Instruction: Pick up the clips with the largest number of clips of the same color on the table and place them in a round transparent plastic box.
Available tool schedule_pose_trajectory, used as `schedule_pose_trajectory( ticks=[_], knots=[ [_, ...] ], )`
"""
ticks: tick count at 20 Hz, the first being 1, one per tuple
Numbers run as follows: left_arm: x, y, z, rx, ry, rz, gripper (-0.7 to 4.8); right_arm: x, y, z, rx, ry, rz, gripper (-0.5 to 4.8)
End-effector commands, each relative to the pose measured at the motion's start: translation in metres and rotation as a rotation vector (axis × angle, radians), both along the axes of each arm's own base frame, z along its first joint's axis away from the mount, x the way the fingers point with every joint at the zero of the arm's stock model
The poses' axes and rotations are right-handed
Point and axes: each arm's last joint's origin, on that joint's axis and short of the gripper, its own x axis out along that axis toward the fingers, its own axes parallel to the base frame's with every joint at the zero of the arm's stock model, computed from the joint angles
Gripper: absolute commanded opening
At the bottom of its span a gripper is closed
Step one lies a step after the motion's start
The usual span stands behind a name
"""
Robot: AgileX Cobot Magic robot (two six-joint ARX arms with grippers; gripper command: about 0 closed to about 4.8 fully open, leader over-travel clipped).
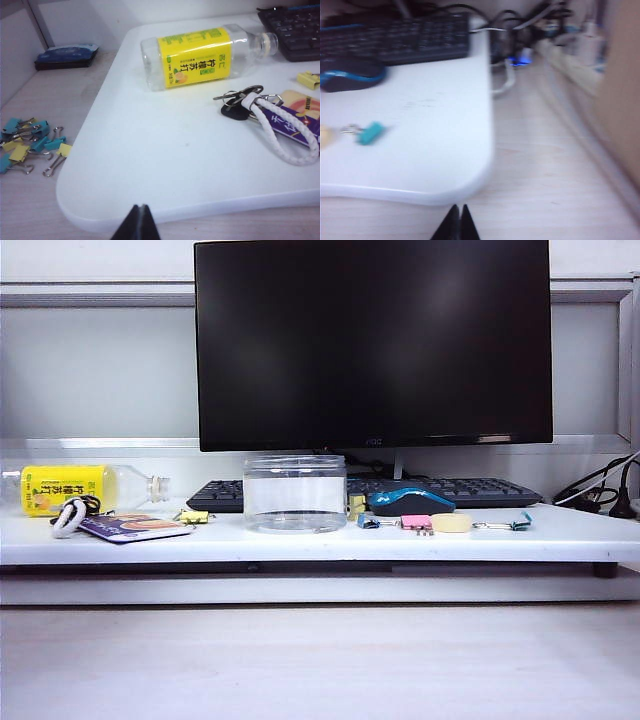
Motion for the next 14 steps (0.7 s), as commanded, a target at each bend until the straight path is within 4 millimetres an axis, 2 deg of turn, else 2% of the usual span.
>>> schedule_pose_trajectory(
  ticks=[1, 4, 9, 12, 14],
  knots=[
    [0.000, 0.000, 0.000, -0.003, -0.009, -0.001, -0.05, 0.000, 0.004, 0.002, 0.178, 0.002, 0.100, -0.05],
    [0.000, 0.000, 0.000, -0.010, -0.011, -0.005, -0.05, -0.001, 0.006, 0.002, 0.320, 0.027, 0.160, -0.05],
    [0.000, -0.005, 0.001, -0.388, -0.011, -0.100, -0.05, -0.001, 0.010, 0.008, 0.576, 0.045, 0.252, -0.05],
    [0.000, -0.007, 0.001, -0.520, 0.007, -0.161, -0.05, -0.003, 0.014, 0.022, 0.579, -0.034, 0.434, -0.03],
    [0.000, -0.009, 0.002, -0.560, 0.013, -0.196, -0.05, -0.006, 0.014, 0.036, 0.565, -0.068, 0.471, 0.30]
  ],
)
